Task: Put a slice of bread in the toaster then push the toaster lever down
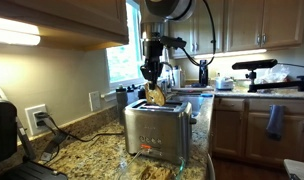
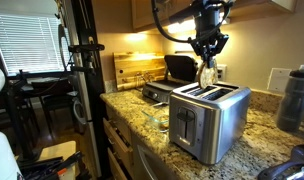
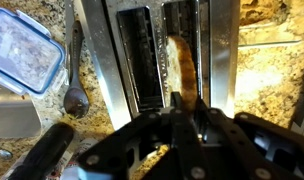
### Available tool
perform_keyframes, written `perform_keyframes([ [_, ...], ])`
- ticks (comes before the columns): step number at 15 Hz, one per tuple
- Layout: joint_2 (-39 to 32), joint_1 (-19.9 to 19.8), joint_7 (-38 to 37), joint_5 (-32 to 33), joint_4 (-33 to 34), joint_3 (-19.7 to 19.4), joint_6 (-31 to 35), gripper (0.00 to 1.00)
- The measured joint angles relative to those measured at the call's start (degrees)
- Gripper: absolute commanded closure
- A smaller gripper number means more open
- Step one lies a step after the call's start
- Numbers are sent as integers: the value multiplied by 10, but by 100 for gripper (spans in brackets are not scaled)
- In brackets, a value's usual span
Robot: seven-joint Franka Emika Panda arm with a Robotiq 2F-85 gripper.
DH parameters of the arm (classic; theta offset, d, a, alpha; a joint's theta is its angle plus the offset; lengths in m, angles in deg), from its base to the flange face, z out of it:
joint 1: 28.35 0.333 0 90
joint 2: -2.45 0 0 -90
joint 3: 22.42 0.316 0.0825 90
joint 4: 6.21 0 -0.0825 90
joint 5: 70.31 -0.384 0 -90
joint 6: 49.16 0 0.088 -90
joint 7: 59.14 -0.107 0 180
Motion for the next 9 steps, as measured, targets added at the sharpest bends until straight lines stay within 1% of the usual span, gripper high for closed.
perform_keyframes([
  [6,0,2,2,-12,-1,12,-1,95],
  [7,0,3,3,-13,-2,13,-1,63],
  [8,0,4,5,-14,-4,13,-1,62],
  [9,0,5,9,-14,-6,13,-1,56],
])
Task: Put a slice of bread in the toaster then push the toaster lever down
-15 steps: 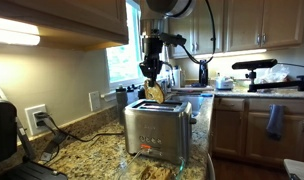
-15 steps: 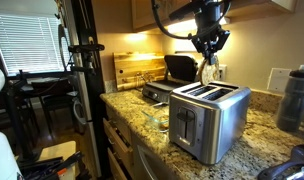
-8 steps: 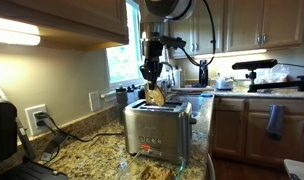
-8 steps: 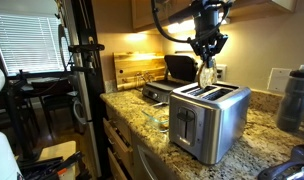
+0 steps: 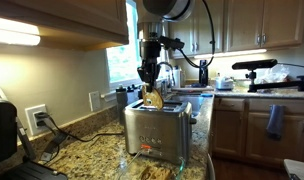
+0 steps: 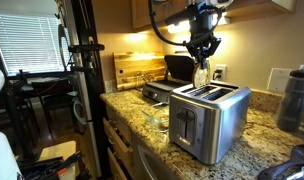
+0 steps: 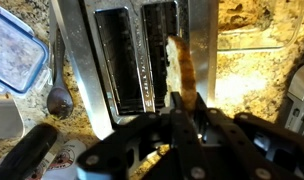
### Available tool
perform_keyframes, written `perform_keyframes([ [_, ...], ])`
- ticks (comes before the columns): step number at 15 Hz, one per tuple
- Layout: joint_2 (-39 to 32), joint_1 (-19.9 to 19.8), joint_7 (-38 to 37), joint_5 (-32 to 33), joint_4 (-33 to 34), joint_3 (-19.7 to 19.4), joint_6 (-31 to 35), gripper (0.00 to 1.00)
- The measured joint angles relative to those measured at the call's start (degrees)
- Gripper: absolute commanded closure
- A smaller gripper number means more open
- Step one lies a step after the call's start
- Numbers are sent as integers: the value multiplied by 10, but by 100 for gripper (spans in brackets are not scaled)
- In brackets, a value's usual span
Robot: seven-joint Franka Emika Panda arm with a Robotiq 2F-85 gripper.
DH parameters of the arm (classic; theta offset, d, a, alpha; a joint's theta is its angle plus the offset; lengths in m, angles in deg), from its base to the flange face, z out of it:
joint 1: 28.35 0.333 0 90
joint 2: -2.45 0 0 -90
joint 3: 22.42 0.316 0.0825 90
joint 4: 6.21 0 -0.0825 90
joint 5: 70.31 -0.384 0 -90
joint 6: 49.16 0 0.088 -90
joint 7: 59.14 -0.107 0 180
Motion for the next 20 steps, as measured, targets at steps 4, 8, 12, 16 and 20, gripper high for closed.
perform_keyframes([
  [4,2,2,19,0,-8,1,0,32],
  [8,14,2,26,0,-8,1,-12,31],
  [12,22,2,33,0,-8,1,-27,11],
  [16,22,2,34,0,-9,1,-27,11],
  [20,22,2,34,0,-9,1,-27,3],
])
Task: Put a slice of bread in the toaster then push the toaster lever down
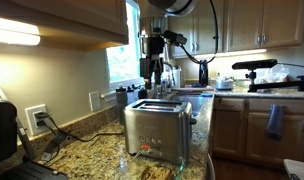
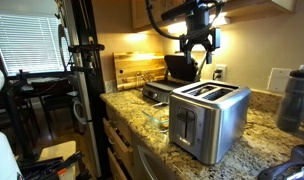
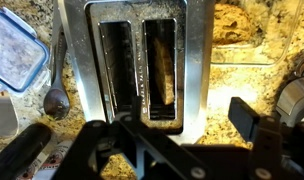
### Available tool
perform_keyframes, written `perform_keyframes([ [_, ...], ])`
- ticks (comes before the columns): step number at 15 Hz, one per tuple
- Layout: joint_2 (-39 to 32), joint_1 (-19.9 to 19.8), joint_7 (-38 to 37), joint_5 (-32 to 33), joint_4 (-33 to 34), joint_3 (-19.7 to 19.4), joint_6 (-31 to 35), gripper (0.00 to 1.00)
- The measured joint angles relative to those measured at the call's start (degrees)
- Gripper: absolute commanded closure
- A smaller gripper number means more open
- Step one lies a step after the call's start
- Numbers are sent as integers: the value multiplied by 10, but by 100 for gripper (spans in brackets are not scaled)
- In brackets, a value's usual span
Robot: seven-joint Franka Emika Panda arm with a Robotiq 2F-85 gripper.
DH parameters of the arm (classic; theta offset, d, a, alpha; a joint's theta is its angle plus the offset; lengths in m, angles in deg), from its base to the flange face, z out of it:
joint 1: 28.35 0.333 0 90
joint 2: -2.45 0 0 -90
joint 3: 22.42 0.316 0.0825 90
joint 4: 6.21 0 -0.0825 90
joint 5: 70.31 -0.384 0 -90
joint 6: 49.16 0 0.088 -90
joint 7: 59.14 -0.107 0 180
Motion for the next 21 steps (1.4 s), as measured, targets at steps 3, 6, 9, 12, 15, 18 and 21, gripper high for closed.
perform_keyframes([
  [3,-2,0,0,0,1,0,0,0],
  [6,-3,0,0,0,9,-2,2,0],
  [9,6,-3,0,0,23,-8,2,0],
  [12,26,-8,0,0,28,-14,-1,0],
  [15,52,-9,0,0,27,-21,-24,0],
  [18,80,-9,-1,0,22,-24,-48,0],
  [21,108,-9,-2,-1,6,-26,-60,0],
])
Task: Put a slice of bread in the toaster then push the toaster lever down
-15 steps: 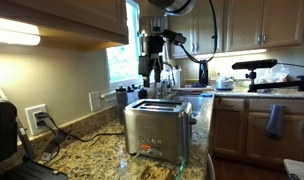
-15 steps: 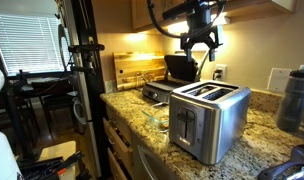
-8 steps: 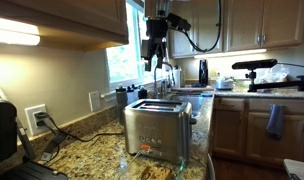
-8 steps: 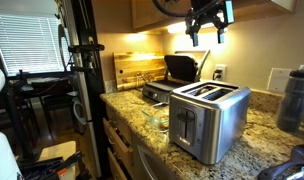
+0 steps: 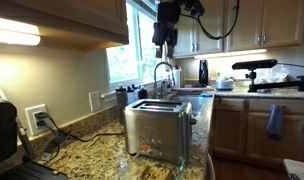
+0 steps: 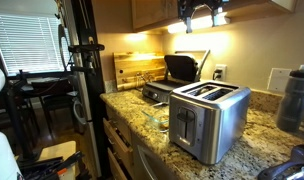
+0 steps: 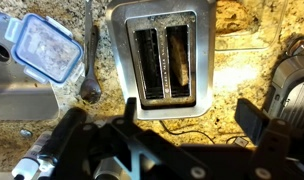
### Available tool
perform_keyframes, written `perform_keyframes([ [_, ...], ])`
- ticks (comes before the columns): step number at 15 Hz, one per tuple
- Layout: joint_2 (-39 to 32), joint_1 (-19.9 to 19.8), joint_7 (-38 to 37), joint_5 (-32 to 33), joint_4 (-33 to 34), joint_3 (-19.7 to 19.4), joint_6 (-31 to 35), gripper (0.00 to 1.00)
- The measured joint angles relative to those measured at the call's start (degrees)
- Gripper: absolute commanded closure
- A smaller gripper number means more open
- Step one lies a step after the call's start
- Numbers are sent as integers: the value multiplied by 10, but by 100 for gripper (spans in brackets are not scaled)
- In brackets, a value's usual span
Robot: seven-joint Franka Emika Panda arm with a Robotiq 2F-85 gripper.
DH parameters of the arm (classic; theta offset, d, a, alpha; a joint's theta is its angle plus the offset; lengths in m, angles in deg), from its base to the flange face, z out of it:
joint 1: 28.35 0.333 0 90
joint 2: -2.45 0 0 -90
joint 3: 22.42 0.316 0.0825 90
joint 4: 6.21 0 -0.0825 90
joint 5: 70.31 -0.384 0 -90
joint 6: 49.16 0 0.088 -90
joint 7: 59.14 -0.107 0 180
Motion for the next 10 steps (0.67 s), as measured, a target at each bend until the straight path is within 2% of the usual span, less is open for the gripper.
perform_keyframes([
  [10,63,0,-26,0,-123,1,8,0],
])
